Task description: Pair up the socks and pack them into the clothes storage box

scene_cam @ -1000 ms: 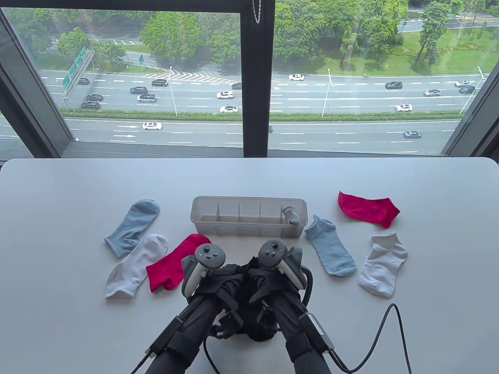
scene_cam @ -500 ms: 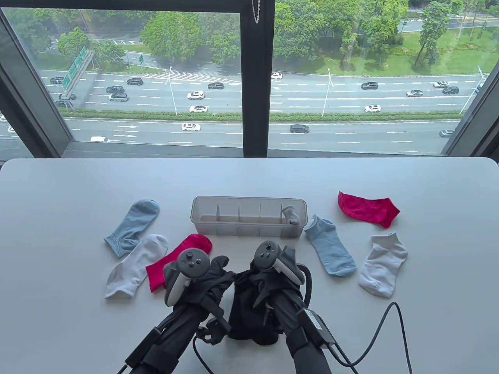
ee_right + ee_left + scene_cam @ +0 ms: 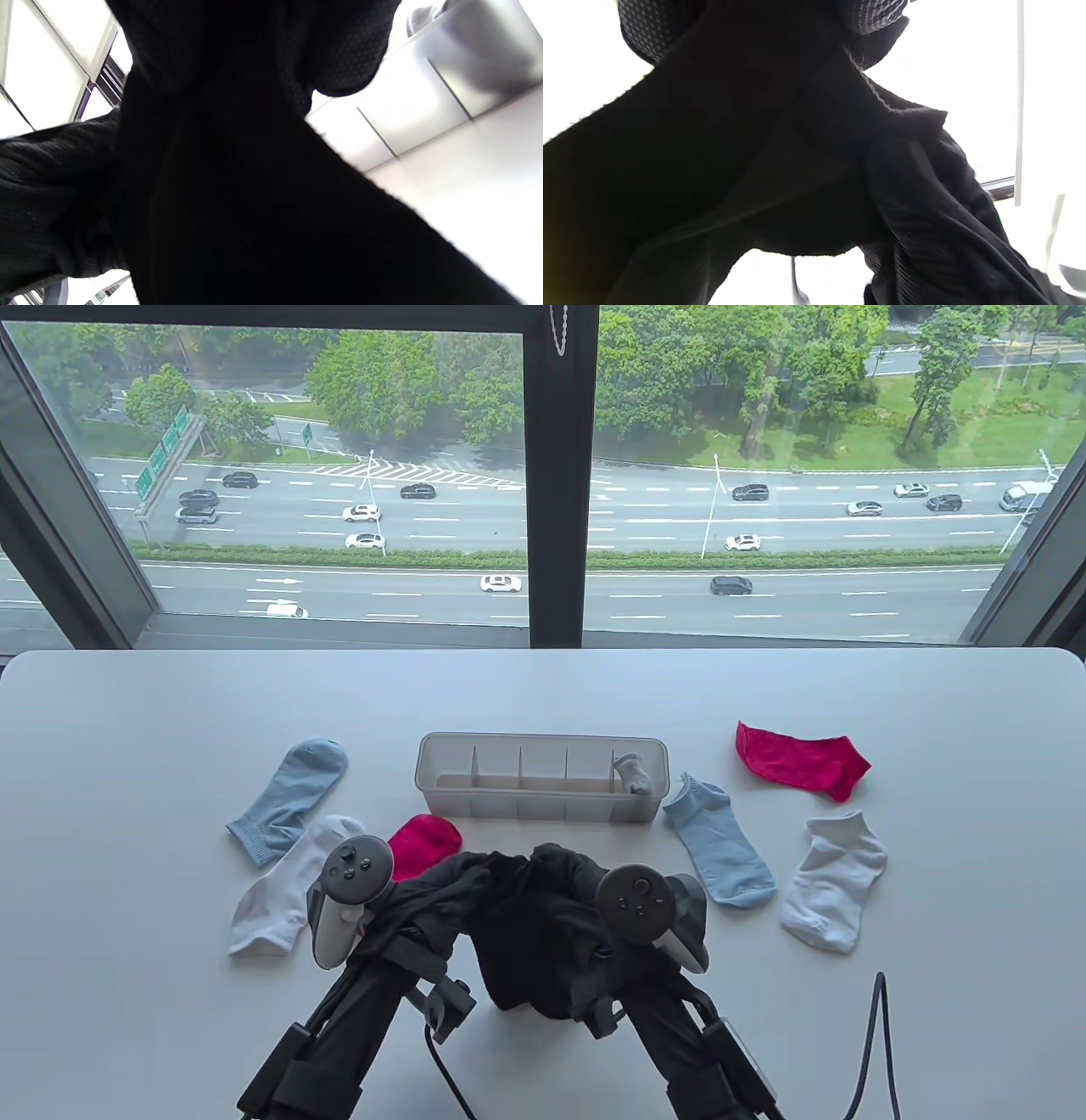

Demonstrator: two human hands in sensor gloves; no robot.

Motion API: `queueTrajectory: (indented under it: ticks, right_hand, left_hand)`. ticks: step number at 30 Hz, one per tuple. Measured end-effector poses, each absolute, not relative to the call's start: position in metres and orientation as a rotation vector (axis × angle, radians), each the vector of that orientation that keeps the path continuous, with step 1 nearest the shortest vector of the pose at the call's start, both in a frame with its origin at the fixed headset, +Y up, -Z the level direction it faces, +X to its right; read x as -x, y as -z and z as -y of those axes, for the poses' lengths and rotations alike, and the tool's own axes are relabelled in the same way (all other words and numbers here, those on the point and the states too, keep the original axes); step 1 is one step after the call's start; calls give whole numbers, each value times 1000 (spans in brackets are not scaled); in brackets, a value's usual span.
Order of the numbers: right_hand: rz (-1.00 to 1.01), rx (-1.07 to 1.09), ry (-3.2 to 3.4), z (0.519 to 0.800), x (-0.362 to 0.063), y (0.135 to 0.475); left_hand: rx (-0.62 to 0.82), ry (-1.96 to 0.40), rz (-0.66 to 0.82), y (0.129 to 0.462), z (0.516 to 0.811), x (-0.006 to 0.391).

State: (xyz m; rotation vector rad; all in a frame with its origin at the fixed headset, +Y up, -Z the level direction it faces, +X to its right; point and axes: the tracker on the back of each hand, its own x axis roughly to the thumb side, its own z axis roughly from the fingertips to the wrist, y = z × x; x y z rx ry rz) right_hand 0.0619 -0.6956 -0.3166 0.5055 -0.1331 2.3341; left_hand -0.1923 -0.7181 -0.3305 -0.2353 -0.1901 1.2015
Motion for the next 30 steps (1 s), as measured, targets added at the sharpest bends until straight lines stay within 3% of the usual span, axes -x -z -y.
queueTrajectory:
  ticks: [2,4,8,12,14,18,21,24,27,30]
  right_hand:
    - [-39,-667,-2253,684,-61,317]
    - [-184,-760,-2124,676,-55,314]
    - [67,-608,-2205,677,-53,311]
    - [178,-598,-2280,673,-53,306]
    - [223,-600,-2331,672,-51,304]
    - [316,-575,-2467,673,-52,304]
    - [230,-625,-2511,673,-56,308]
    - [-89,-696,-2511,679,-61,315]
    - [43,-631,-2396,682,-69,316]
    - [38,-641,-2292,675,-71,314]
  left_hand:
    - [223,-1192,212,331,715,194]
    - [253,-1256,334,331,711,189]
    - [328,-1364,442,325,703,177]
    - [371,-1383,556,324,702,172]
    - [408,-1265,587,320,699,168]
    - [163,-1015,490,316,686,165]
    - [175,-969,516,313,683,164]
    - [159,-904,544,309,678,163]
    - [65,-833,502,306,672,165]
    - [14,-739,504,305,668,166]
